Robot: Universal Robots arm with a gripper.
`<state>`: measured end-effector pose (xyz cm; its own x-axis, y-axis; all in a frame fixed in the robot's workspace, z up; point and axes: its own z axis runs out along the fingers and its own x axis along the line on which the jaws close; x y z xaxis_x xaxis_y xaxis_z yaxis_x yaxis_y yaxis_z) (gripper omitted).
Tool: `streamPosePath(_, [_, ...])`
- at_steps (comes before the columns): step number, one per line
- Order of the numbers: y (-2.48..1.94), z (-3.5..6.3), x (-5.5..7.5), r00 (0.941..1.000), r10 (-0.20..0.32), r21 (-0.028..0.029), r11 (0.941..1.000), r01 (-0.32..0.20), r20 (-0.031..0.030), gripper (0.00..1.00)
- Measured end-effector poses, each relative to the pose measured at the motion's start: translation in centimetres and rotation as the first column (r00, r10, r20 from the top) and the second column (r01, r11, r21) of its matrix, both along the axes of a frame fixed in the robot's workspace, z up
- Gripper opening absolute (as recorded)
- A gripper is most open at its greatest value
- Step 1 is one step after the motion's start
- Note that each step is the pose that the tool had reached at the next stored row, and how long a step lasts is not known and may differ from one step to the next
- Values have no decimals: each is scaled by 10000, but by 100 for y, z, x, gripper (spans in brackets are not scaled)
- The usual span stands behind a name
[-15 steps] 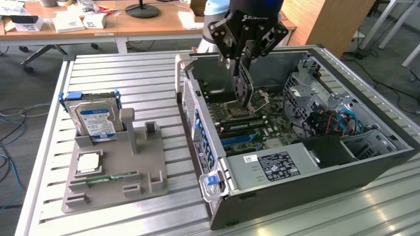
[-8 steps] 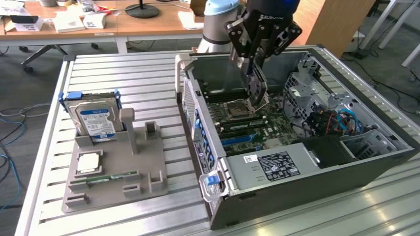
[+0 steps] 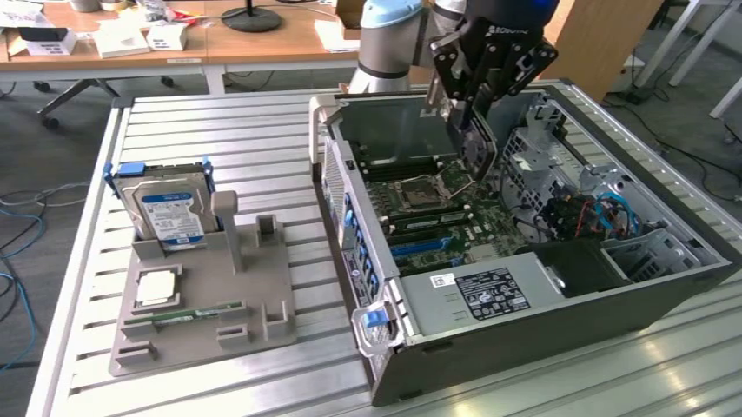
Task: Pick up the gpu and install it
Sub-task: 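Pick up the gpu and move the gpu toward the slot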
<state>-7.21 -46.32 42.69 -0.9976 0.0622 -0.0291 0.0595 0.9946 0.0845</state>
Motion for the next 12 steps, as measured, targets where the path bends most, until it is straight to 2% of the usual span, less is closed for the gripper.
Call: streamPosePath(12, [8, 0, 376, 10000, 13, 4, 10000, -13, 0, 26])
